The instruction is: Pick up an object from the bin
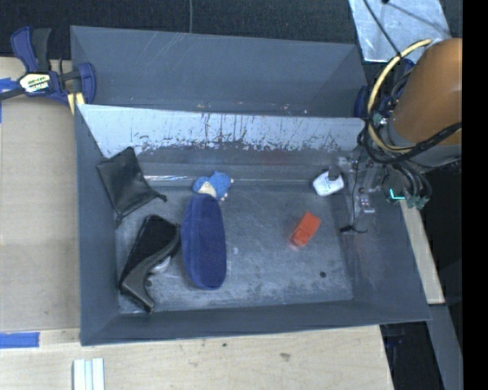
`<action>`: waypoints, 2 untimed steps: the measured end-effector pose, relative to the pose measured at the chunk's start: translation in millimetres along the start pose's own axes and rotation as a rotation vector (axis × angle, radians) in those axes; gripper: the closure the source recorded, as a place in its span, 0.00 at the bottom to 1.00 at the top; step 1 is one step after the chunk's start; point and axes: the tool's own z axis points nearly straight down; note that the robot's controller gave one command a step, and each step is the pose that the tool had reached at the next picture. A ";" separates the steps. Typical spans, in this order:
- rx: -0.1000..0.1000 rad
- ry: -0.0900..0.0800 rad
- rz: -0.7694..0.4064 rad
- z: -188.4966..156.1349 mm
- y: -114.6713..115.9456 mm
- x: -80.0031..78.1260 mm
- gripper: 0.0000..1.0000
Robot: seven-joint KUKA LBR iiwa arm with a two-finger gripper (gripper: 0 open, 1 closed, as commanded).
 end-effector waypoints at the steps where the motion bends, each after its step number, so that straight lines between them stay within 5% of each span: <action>1: -0.001 0.000 -0.145 113.9 2.0 -39.6 0.00; 2: 0.003 -0.010 -0.157 131.5 5.3 -12.5 0.00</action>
Offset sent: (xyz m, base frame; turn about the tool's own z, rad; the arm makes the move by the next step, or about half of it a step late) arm 0.0399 0.0015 -0.1103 -0.1450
